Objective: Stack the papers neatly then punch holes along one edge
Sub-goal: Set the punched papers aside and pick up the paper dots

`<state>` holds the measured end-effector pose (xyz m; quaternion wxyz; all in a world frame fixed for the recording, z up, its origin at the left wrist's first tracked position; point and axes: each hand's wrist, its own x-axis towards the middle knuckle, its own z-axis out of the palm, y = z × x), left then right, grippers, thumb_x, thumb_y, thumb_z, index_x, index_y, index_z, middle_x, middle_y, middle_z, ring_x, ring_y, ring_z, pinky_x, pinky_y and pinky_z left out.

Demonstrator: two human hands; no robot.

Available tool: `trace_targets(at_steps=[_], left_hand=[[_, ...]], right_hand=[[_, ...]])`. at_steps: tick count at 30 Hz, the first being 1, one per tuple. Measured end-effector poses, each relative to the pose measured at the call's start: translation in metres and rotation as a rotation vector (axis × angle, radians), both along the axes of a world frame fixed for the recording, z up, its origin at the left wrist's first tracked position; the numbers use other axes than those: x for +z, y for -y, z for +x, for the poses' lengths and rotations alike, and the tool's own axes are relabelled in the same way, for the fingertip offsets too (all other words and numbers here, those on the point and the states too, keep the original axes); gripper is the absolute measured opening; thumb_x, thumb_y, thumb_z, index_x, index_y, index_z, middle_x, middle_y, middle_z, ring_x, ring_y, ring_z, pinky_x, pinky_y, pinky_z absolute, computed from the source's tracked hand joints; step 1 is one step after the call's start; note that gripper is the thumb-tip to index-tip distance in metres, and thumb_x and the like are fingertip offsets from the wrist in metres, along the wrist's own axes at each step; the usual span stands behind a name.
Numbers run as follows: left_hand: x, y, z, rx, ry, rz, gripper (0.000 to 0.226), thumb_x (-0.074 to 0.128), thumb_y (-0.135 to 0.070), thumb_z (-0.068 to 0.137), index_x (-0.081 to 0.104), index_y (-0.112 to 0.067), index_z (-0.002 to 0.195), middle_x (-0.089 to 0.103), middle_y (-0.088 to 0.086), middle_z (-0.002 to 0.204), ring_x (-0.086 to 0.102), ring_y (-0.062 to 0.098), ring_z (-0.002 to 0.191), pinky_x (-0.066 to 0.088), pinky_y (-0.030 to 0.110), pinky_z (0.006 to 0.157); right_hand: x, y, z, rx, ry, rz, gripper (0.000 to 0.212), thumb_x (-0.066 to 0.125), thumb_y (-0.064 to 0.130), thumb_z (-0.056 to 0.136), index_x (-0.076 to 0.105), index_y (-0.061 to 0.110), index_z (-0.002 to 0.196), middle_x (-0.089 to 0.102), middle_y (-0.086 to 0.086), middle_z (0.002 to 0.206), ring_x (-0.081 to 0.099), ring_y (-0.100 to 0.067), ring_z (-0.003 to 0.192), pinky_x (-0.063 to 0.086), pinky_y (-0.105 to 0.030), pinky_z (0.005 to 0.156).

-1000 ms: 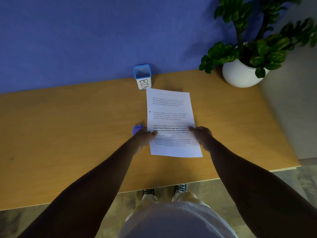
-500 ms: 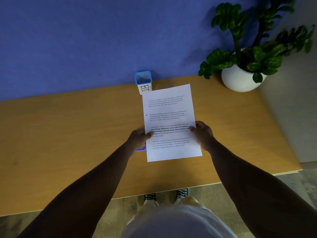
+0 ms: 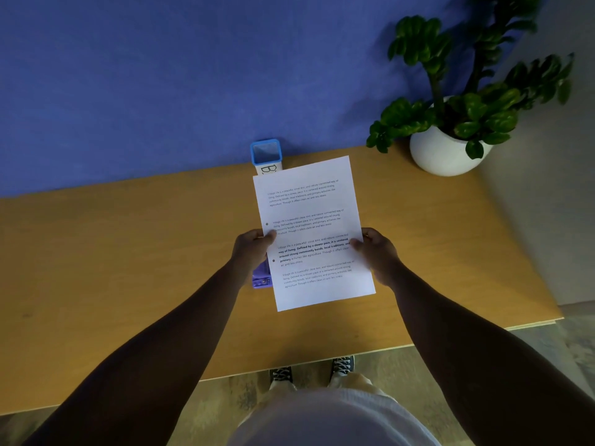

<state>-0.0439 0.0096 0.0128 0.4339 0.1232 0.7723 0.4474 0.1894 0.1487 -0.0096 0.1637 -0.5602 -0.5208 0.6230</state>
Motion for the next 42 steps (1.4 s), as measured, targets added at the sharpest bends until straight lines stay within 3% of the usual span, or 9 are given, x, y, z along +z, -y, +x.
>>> trace_targets(at_steps=[4, 10, 14, 17, 23, 31, 34, 38, 42], left_hand=[[0.008, -0.003, 0.002, 0.062, 0.017, 0.09, 0.014, 0.071, -0.026, 0.09, 0.071, -0.015, 0.1, 0.075, 0.012, 0.106, 0.07, 0.028, 0.094, 0.056, 0.045, 0.09], [0.016, -0.001, 0.012, 0.007, 0.036, 0.228, 0.025, 0.081, -0.019, 0.081, 0.075, -0.017, 0.105, 0.078, -0.005, 0.097, 0.075, 0.01, 0.082, 0.057, 0.019, 0.064], [0.021, -0.004, 0.019, 0.007, 0.027, 0.294, 0.024, 0.083, -0.018, 0.078, 0.076, -0.02, 0.101, 0.079, -0.006, 0.094, 0.075, 0.01, 0.083, 0.057, 0.017, 0.062], [0.022, -0.007, 0.025, 0.026, 0.018, 0.331, 0.027, 0.083, -0.016, 0.079, 0.075, -0.017, 0.104, 0.078, -0.004, 0.098, 0.075, 0.012, 0.087, 0.058, 0.021, 0.068], [0.026, -0.012, 0.039, 0.05, -0.008, 0.443, 0.025, 0.081, -0.008, 0.08, 0.075, -0.016, 0.104, 0.078, -0.001, 0.102, 0.074, 0.011, 0.092, 0.059, 0.021, 0.076], [0.013, -0.007, 0.051, 0.011, -0.025, 0.432, 0.025, 0.084, -0.018, 0.077, 0.076, -0.031, 0.097, 0.077, -0.01, 0.102, 0.073, 0.01, 0.096, 0.058, 0.02, 0.073], [0.002, 0.003, 0.05, -0.041, -0.081, 0.296, 0.031, 0.085, -0.027, 0.075, 0.074, -0.026, 0.104, 0.077, -0.01, 0.1, 0.074, 0.014, 0.085, 0.055, 0.023, 0.059], [-0.004, 0.01, 0.047, -0.079, -0.082, 0.245, 0.023, 0.082, -0.024, 0.079, 0.074, -0.024, 0.101, 0.078, -0.007, 0.094, 0.063, 0.001, 0.052, 0.048, 0.015, 0.046], [0.001, 0.006, 0.044, -0.047, -0.091, 0.218, 0.011, 0.078, -0.025, 0.084, 0.074, -0.027, 0.093, 0.076, -0.008, 0.084, 0.063, 0.01, 0.053, 0.046, 0.025, 0.047]], right_hand=[[0.006, -0.001, -0.002, -0.008, -0.096, -0.037, 0.016, 0.064, 0.011, 0.091, 0.065, 0.022, 0.102, 0.071, -0.007, 0.109, 0.066, -0.034, 0.105, 0.055, -0.05, 0.093], [0.021, -0.007, -0.011, -0.012, -0.205, -0.079, 0.018, 0.061, 0.005, 0.093, 0.062, 0.012, 0.11, 0.068, -0.015, 0.119, 0.065, -0.035, 0.107, 0.053, -0.052, 0.095], [0.029, -0.009, -0.015, 0.046, -0.223, -0.011, 0.018, 0.067, 0.008, 0.089, 0.062, 0.014, 0.106, 0.071, -0.009, 0.111, 0.066, -0.026, 0.098, 0.055, -0.038, 0.078], [0.031, -0.006, -0.016, 0.075, -0.209, 0.103, 0.028, 0.07, 0.011, 0.088, 0.064, 0.016, 0.114, 0.073, -0.001, 0.109, 0.069, -0.019, 0.097, 0.057, -0.033, 0.081], [0.035, 0.002, -0.015, 0.009, -0.153, 0.324, 0.027, 0.069, 0.016, 0.089, 0.066, 0.021, 0.115, 0.071, 0.015, 0.096, 0.066, 0.001, 0.087, 0.051, -0.008, 0.064], [0.025, 0.009, -0.003, 0.005, -0.058, 0.39, 0.029, 0.068, 0.02, 0.089, 0.065, 0.016, 0.117, 0.069, 0.008, 0.101, 0.065, -0.011, 0.092, 0.053, -0.021, 0.073], [0.013, 0.012, 0.004, 0.096, 0.049, 0.382, 0.032, 0.064, 0.022, 0.091, 0.062, 0.016, 0.122, 0.068, 0.007, 0.105, 0.062, -0.012, 0.09, 0.046, -0.012, 0.063], [0.007, 0.011, 0.009, 0.135, 0.124, 0.371, 0.032, 0.06, 0.021, 0.094, 0.062, 0.016, 0.125, 0.069, 0.005, 0.109, 0.059, -0.008, 0.082, 0.039, -0.008, 0.055], [0.011, 0.007, 0.005, 0.162, 0.132, 0.367, 0.032, 0.057, 0.019, 0.094, 0.062, 0.017, 0.125, 0.069, 0.004, 0.108, 0.06, -0.006, 0.075, 0.041, -0.014, 0.055]])
